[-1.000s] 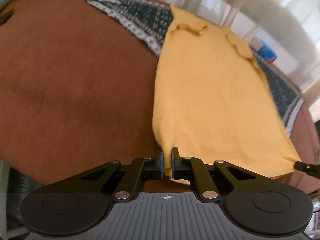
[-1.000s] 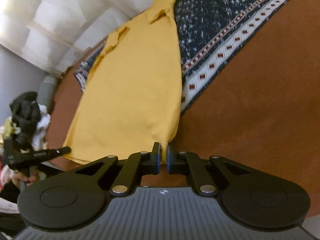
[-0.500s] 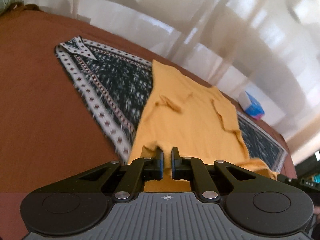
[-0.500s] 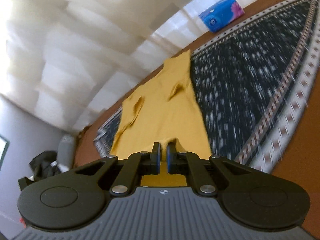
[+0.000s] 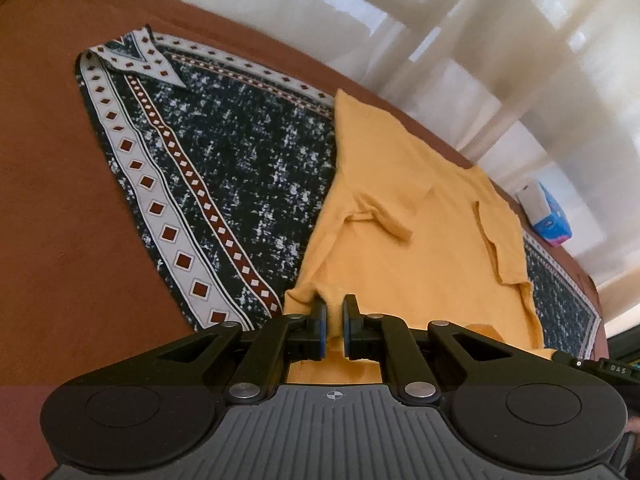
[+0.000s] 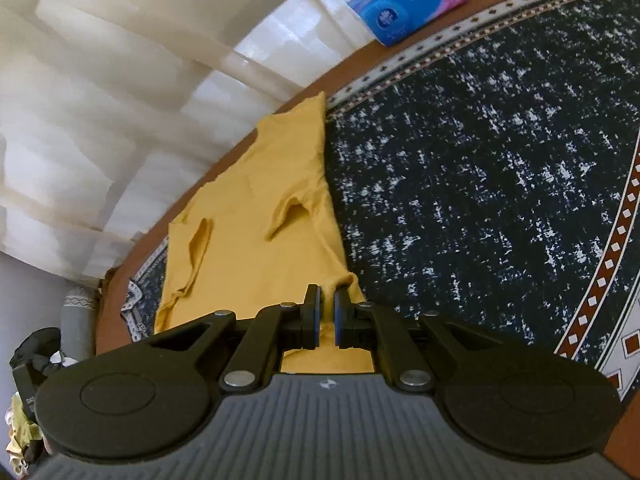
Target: Fold clothes
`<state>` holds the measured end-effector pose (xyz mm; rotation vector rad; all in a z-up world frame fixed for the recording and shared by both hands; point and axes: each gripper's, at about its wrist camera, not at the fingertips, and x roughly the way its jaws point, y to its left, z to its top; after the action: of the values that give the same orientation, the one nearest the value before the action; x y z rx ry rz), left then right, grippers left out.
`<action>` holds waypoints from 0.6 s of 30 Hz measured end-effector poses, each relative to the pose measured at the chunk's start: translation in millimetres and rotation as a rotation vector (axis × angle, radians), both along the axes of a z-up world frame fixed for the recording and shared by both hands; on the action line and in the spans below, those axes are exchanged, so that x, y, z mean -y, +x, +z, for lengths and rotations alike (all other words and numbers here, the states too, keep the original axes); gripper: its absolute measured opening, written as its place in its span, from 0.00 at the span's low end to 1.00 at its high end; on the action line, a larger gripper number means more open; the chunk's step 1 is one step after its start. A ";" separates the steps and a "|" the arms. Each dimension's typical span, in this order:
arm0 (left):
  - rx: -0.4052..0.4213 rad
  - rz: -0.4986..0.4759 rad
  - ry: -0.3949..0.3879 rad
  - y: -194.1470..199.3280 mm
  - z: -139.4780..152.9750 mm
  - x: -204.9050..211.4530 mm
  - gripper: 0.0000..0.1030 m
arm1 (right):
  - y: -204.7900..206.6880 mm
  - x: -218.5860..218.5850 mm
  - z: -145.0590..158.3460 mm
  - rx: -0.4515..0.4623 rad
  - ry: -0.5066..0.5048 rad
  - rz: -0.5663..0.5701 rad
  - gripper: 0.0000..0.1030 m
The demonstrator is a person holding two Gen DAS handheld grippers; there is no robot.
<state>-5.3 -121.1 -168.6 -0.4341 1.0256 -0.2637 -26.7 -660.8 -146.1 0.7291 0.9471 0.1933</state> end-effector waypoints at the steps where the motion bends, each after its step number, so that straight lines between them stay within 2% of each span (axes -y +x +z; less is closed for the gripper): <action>1: -0.004 0.001 0.000 1.4 -1.4 0.2 0.04 | 1.2 0.1 -1.8 -0.009 0.002 -0.004 0.08; 7: -0.025 0.000 0.000 6.0 -7.9 1.3 0.15 | 5.6 -0.4 -8.7 -0.039 0.012 -0.020 0.10; 15: -0.040 0.015 -0.003 9.4 -13.1 3.7 0.19 | 10.4 -0.2 -12.6 -0.050 0.012 -0.022 0.10; 18: -0.044 0.020 0.000 10.8 -14.6 5.8 0.27 | 12.3 1.5 -15.0 -0.053 0.025 -0.035 0.10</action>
<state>5.5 -127.0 -183.2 -0.4515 1.0637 -0.2370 -14.4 -662.3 -161.1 0.7763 0.9835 0.1558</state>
